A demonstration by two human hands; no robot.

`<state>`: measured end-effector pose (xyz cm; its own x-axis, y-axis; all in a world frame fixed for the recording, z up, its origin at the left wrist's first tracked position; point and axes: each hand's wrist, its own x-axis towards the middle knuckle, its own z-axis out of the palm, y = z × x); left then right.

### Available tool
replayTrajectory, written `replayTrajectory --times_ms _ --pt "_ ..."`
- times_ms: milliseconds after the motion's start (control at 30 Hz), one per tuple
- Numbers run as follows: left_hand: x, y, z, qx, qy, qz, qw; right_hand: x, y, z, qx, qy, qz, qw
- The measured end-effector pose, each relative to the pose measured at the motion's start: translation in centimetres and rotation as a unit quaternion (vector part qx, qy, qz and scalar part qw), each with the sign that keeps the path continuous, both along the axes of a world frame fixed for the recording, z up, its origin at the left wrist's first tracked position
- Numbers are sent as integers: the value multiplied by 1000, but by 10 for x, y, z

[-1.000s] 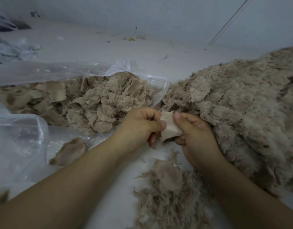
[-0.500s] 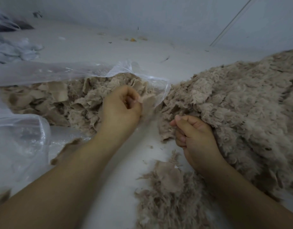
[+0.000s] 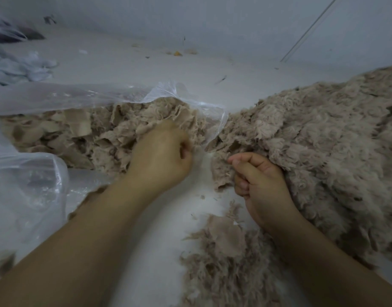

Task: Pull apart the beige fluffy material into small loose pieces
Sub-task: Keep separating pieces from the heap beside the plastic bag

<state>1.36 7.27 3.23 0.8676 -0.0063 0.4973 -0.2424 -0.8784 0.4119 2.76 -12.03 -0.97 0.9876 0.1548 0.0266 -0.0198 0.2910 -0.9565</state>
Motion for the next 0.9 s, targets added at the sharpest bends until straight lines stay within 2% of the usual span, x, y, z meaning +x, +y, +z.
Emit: replayTrajectory --times_ms 33,67,100,133,167,367,433,500,600,633,700,767,900 --pt "-3 -5 2 -62 88 -80 991 0 0 0 -3 -1 2 1000" --pt "-6 -10 3 -105 203 -158 961 0 0 0 -5 -1 4 1000" --pt "-9 -13 3 -106 302 -220 922 0 0 0 -7 0 5 1000" --pt "-11 -16 3 -83 361 -259 892 0 -1 0 -10 0 5 1000" --pt "-12 -18 1 -64 387 -277 877 0 -1 0 -13 -1 5 1000" --pt "-15 -32 -5 18 364 -298 882 -1 0 1 -20 -2 -5 1000" --pt "-16 -32 -6 -6 368 -310 877 -2 1 2 -25 -3 -5 1000" --pt "-17 -26 -2 -121 396 -312 855 -3 1 3 -38 -7 -8 999" --pt "-16 -19 1 -340 420 -329 774 -7 1 6 -64 -16 -22 998" --pt "-16 -20 2 -384 401 -334 762 -8 2 7 -44 -11 -17 999" --pt "-14 -25 0 -442 340 -316 767 -8 3 9 -1 13 -2 1000" --pt "-12 -30 -2 -502 285 -282 766 -5 2 10 4 31 5 1000" --pt "-9 -31 -3 -574 230 -267 739 -8 0 8 -3 -49 80 996"
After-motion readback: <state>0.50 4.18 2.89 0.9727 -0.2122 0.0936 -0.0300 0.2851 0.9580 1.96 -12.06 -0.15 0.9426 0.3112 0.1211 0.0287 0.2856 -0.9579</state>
